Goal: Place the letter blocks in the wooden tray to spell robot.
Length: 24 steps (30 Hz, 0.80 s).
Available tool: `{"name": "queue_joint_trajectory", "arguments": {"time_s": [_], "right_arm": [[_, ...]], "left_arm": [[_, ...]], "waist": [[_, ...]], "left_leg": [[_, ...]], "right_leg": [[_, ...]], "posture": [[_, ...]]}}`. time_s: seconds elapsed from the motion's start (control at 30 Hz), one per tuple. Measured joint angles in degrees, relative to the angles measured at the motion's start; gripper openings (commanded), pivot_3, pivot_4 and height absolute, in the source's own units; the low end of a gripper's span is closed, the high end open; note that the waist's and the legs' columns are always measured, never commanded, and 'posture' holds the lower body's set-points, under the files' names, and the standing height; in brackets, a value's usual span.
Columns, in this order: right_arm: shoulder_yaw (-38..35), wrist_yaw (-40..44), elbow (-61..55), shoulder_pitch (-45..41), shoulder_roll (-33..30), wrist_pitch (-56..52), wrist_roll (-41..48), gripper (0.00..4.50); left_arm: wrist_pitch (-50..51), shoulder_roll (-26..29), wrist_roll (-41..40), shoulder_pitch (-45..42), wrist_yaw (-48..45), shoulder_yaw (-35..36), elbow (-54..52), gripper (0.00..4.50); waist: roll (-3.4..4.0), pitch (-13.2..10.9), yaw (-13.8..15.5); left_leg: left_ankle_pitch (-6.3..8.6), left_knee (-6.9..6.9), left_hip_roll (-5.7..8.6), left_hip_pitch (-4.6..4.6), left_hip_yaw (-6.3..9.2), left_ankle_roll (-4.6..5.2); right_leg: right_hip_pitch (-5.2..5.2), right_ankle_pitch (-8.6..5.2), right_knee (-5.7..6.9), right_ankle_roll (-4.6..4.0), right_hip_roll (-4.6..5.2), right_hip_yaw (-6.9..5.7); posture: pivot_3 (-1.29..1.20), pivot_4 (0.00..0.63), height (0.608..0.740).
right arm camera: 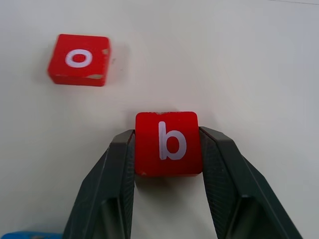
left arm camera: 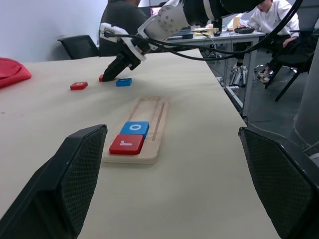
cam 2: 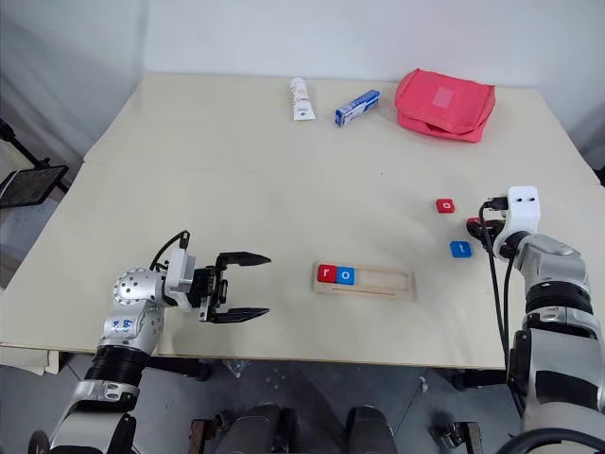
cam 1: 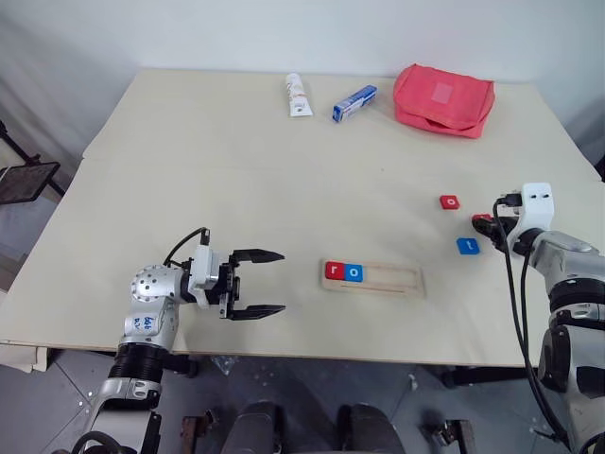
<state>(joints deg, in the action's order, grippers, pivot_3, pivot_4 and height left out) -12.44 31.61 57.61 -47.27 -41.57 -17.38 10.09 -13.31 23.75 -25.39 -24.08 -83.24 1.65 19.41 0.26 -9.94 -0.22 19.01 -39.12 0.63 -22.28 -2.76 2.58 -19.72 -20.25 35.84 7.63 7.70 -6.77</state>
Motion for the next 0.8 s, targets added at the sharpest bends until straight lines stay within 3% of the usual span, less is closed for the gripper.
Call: {"name": "queue_joint_trajectory", "arguments": {"time_s": [0.1,0.33,0.4,0.6,0.8], "right_arm": [[-2.25,-1.84,-12.56,6.48,0.09,-4.55,1.92,1.46],[-11.17,-13.59,-68.61,32.21,8.84,-28.01,10.89,1.46],[-12.60,-16.56,-77.36,35.98,11.05,-33.34,12.40,1.46],[-14.21,-23.45,-95.42,46.85,19.17,-42.09,13.99,1.46],[-12.22,-26.52,-97.04,50.21,23.32,-43.75,13.39,1.46]], "left_arm": [[-0.48,0.10,-0.02,-0.42,-1.09,0.02,2.02,4.50],[-2.38,0.67,-0.02,-3.47,-2.68,0.64,7.98,4.50],[-2.80,0.76,-0.02,-4.05,-2.69,0.70,8.93,4.50],[-3.62,0.80,-0.02,-5.92,-2.71,0.68,11.84,4.50],[-4.20,0.62,-0.02,-7.89,-2.72,0.56,12.97,4.50]], "waist": [[0.02,-0.01,0.11],[0.04,0.00,0.37],[0.04,0.00,0.37],[0.04,0.00,0.59],[0.04,0.00,0.09]], "left_leg": [[0.00,0.01,0.00,-0.04,0.07,0.00],[-0.02,0.03,-0.01,-0.11,0.37,-0.06],[-0.02,0.02,0.05,-0.11,0.36,-0.06],[-0.03,0.08,0.10,-0.07,0.61,-0.07],[-0.08,0.08,0.32,0.01,0.41,0.05]], "right_leg": [[-0.04,0.00,0.00,0.00,0.01,-0.02],[-0.03,0.00,0.06,0.00,-0.02,0.17],[-0.01,0.00,0.05,0.00,-0.01,0.19],[0.01,0.00,0.12,0.00,-0.08,0.34],[0.02,0.00,0.06,0.00,-0.04,0.50]], "posture": [[0.00,0.150,0.740],[0.00,0.150,0.740],[0.00,0.150,0.740],[0.00,0.150,0.740],[0.00,0.150,0.740]]}}
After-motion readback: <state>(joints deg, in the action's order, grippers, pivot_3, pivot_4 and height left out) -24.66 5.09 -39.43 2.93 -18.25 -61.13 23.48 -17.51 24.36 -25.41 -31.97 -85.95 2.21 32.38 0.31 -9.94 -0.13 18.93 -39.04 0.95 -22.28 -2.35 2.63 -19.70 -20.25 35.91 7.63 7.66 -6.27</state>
